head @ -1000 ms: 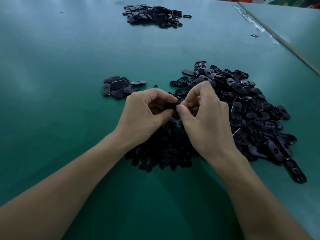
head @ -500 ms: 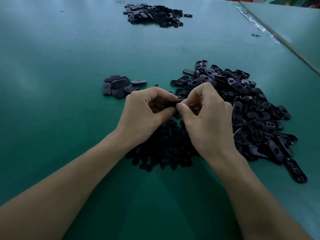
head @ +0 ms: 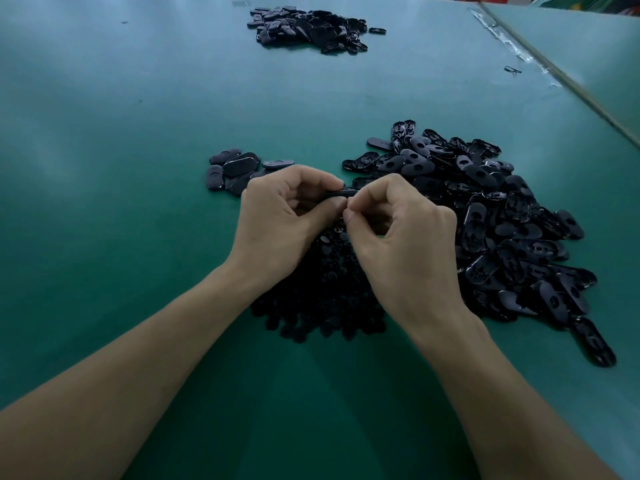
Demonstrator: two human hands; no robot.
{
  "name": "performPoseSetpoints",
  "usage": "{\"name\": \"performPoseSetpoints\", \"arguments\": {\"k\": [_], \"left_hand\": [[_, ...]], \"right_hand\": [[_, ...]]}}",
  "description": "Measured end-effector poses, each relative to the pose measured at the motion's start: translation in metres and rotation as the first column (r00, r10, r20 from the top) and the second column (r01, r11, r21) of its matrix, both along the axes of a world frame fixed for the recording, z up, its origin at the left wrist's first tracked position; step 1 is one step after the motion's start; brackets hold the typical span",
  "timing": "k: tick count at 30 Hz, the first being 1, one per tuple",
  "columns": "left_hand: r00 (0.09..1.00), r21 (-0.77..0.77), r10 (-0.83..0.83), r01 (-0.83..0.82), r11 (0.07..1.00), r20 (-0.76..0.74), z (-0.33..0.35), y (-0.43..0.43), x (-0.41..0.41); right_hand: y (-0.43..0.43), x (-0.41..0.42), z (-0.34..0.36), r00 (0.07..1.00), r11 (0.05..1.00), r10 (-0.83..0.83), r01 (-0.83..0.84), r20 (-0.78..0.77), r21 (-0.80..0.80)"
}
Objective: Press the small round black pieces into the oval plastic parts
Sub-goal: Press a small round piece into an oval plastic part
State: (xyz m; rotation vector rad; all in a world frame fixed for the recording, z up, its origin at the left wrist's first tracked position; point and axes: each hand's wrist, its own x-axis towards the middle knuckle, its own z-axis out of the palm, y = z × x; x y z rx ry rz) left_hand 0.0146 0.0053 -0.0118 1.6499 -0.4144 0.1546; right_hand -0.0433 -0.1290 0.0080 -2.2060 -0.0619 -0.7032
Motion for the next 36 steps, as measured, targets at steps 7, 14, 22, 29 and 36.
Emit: {"name": "performPoseSetpoints", "arguments": {"k": [7, 14, 22, 29, 36], "left_hand": [[1.000, -0.036, 0.007, -0.008, 0.999, -0.031, 0.001, 0.000, 0.002], [0.998, -0.012, -0.054, 0.053, 0.999, -0.025, 0.002, 0.000, -0.002], [0.996, -0.078, -0.071, 0.066, 0.995, -0.057, 0.000, 0.001, 0.000], [0.991, -0.146, -0.107, 0.094, 0.985, -0.081, 0.000, 0.002, 0.000], [0.989, -0.131, -0.099, 0.085, 0.988, -0.109, 0.000, 0.001, 0.000]], "right_hand": [[-0.005, 0.003, 0.000, 0.998, 0.984, 0.054, -0.049, -0.026, 0.169], [-0.008, 0.005, -0.001, 0.998, 0.974, 0.017, -0.003, -0.058, 0.228], [-0.009, 0.006, -0.002, 0.994, 0.973, -0.027, 0.050, -0.105, 0.225], [-0.012, 0.009, -0.002, 0.989, 0.952, -0.002, 0.047, -0.145, 0.304], [-0.012, 0.007, -0.002, 0.989, 0.956, 0.013, 0.031, -0.146, 0.292]]}}
